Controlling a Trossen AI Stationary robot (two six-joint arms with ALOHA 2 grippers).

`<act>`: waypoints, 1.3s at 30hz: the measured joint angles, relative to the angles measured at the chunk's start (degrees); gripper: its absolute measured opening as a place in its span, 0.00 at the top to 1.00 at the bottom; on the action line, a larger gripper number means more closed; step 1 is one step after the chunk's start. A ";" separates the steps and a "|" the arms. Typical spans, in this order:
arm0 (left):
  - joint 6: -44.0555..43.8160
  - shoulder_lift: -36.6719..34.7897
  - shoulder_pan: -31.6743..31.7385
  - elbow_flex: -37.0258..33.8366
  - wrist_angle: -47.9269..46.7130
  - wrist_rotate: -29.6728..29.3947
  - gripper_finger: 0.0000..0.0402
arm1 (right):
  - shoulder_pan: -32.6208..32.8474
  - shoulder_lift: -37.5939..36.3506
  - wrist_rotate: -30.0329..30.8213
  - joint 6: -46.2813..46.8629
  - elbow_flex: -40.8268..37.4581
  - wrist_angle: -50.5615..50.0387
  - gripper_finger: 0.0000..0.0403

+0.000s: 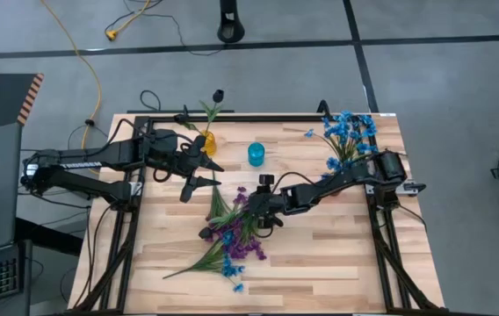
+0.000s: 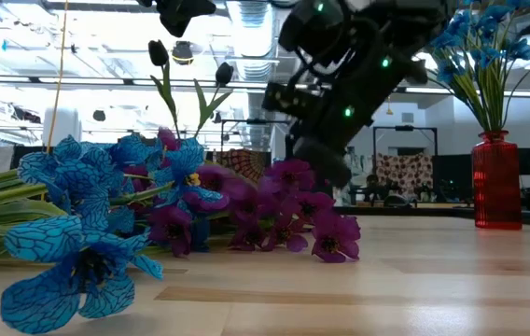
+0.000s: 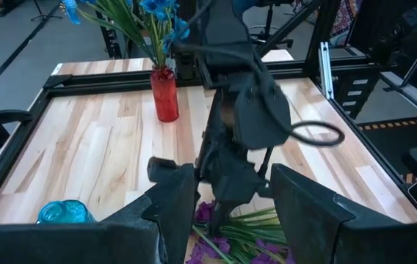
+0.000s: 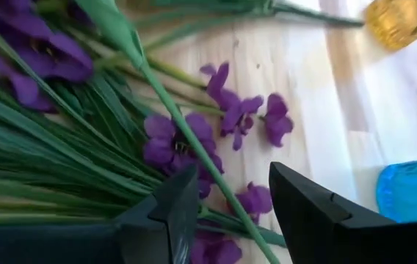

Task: Sort flowers into vase by color
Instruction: Put the black tulip into the yellow vase

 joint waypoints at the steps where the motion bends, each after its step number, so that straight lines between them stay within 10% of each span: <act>1: 0.00 0.00 0.00 0.00 0.00 0.00 0.58 | -0.06 0.58 0.00 -0.02 0.00 0.08 0.52; 39: 0.87 0.00 0.00 0.00 -0.10 -0.02 0.58 | 0.04 0.48 -1.68 -1.29 -0.07 -1.18 0.88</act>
